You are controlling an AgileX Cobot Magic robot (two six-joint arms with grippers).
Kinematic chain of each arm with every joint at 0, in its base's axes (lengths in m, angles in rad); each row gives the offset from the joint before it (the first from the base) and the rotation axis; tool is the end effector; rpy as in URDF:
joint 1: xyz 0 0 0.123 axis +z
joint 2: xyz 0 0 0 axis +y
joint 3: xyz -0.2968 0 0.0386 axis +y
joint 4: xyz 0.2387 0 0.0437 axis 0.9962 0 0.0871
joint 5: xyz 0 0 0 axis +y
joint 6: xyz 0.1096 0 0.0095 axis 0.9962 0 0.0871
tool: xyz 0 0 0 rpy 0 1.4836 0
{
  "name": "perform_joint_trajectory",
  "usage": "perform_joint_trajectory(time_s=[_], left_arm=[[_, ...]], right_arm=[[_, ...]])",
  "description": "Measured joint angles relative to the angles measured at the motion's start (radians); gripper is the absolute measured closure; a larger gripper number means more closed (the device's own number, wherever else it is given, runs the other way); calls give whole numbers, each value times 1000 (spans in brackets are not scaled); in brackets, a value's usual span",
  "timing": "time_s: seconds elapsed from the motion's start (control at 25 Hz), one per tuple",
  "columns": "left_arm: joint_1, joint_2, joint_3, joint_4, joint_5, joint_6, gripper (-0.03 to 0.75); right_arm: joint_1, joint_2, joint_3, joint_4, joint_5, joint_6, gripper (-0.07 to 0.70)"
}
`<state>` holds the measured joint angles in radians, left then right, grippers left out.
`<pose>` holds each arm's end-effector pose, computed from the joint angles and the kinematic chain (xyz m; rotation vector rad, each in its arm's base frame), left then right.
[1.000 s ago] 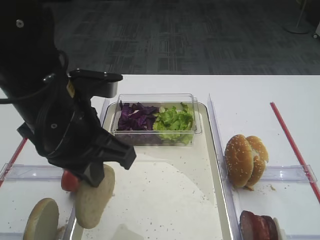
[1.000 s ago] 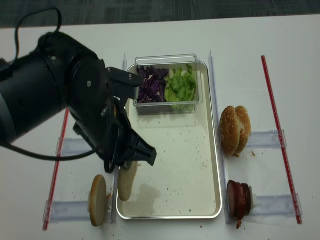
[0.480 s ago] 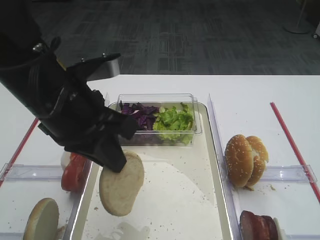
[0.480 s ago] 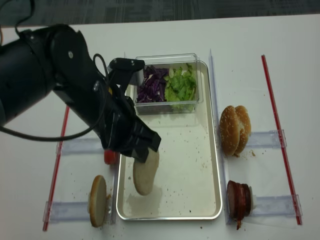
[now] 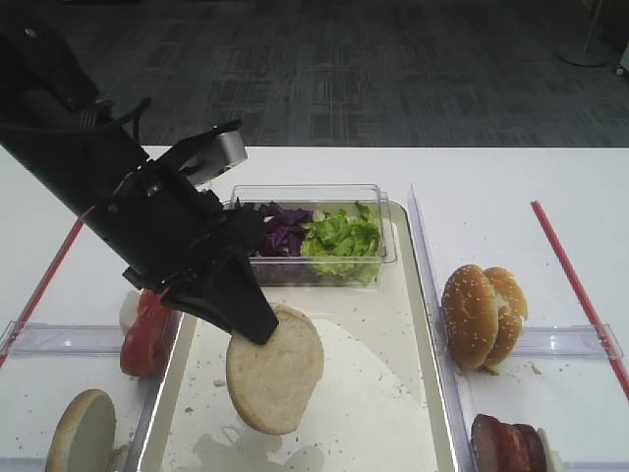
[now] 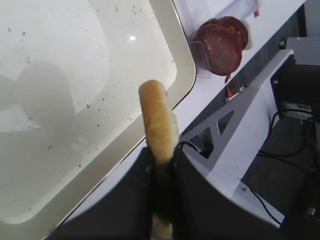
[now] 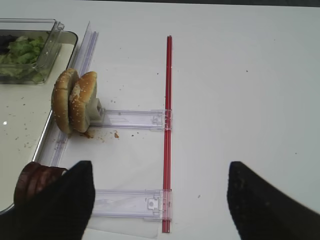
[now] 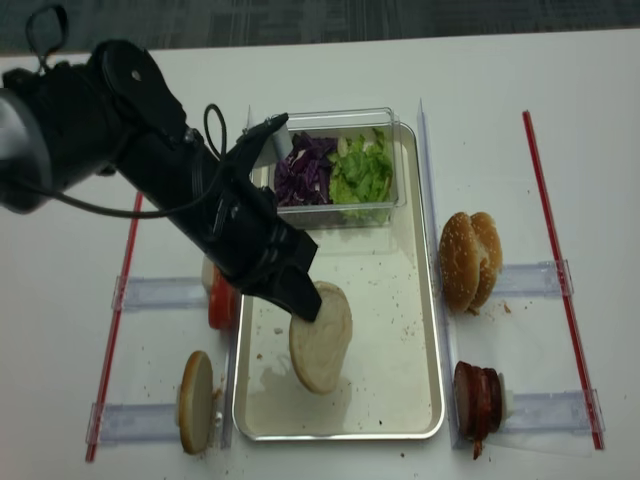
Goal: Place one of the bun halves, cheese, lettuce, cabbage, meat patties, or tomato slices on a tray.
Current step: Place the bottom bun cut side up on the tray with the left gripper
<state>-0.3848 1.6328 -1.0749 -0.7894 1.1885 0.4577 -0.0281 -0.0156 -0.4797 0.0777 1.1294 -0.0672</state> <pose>0.2383 -0.1747 0.2449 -0.7159 -2.7986 1.0845 -0.0141 0.0081 0.2518 -0.0480 2.1147 0.0374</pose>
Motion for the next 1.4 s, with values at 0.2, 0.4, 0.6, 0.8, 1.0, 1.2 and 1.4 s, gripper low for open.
perform_joint_trajectory(time_s=[0.2,0.4,0.6,0.8,1.0,1.2,1.4], left_arm=[[57,86,-2,-89,3,122,683],[96,179,-3,-138,-4,187,683],[100,245,-10,-147,-6,225,683],[100,290,-35,-165,-10,242,683],[100,322,-35,-185,-11,263,684],[100,349,-35,-218,-13,283,684],[100,351,-37,-218,-13,285,684]], right_arm=[[0,0,0,0,0,0,61],[0,0,0,0,0,0,61],[0,0,0,0,0,0,61],[0,0,0,0,0,0,61],[0,0,0,0,0,0,61],[0,0,0,0,0,0,61],[0,0,0,0,0,0,61]])
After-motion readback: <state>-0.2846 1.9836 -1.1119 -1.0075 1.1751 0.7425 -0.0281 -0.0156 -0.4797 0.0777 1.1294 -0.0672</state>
